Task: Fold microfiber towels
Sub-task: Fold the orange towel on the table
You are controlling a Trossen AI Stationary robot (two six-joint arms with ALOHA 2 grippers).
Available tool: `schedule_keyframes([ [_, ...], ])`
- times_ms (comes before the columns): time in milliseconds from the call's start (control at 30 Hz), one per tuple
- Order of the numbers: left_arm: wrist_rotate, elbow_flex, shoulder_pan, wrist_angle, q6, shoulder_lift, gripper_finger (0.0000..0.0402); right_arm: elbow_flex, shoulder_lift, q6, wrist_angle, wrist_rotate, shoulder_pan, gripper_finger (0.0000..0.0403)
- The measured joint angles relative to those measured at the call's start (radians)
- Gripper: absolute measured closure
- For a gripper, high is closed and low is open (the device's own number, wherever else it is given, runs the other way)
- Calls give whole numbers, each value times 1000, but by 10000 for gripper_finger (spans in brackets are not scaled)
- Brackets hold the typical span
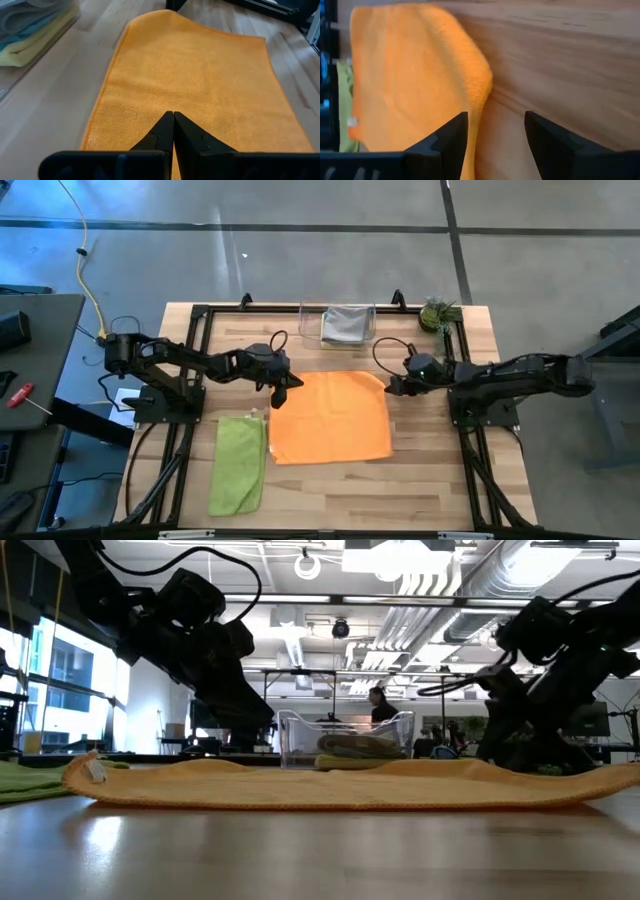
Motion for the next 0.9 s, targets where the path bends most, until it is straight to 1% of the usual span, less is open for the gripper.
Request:
schedule_keyframes([
  [100,0,0,0,0,0,0,401,-21,0,67,46,67,37,214],
  [200,0,0,0,0,0,0,401,-23,0,72,99,124,56,214],
  [267,0,0,0,1,0,0,401,-23,0,85,146,142,56,215],
  [367,0,0,0,1,0,0,401,-23,9,120,150,167,54,223],
  [500,0,0,0,1,-2,0,401,-23,53,161,155,161,54,237],
  [700,-1,0,0,1,-3,0,401,-9,157,191,267,133,54,247],
  [900,-1,0,0,1,-3,0,401,67,271,105,289,118,54,250],
])
